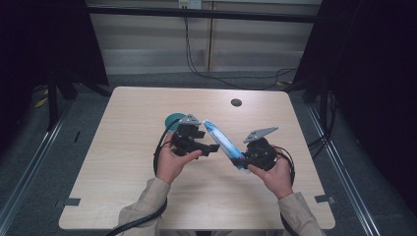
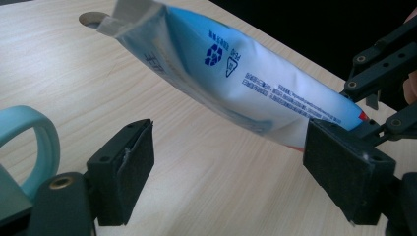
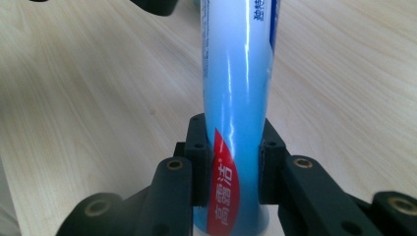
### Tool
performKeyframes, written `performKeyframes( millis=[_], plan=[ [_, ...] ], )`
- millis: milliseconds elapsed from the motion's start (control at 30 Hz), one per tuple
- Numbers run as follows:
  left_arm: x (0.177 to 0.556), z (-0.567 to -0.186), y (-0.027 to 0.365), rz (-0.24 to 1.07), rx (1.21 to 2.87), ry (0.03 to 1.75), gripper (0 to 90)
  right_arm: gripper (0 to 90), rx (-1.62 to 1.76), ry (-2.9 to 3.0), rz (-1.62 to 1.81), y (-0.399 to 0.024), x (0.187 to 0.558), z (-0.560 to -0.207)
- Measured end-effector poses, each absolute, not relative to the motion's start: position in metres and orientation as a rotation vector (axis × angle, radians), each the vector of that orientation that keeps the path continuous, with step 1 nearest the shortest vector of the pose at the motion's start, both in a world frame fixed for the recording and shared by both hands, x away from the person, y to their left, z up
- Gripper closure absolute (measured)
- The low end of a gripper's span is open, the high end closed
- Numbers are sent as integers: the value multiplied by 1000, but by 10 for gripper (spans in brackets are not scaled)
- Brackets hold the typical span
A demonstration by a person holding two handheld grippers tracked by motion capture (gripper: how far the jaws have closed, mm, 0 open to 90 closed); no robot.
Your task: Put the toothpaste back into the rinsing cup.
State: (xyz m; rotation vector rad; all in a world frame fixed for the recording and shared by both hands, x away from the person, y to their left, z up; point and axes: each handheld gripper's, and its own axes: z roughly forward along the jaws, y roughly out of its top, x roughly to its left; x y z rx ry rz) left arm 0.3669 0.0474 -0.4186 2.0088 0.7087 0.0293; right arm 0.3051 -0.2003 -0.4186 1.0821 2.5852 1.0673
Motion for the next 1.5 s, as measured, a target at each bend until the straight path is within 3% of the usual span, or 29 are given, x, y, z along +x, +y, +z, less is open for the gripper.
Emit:
performKeyframes(
  millis=[600, 1100, 1500],
  plan=[
    [366, -413, 44, 8, 1949, 695, 247, 731, 1065, 2575, 1098, -191, 304, -417],
    [368, -416, 41, -83, 1893, 729, 211, 728, 1045, 2586, 1138, -188, 304, -417],
    [369, -414, 46, -158, 1818, 797, 290, 726, 1011, 2578, 1162, -181, 303, -419]
  ],
)
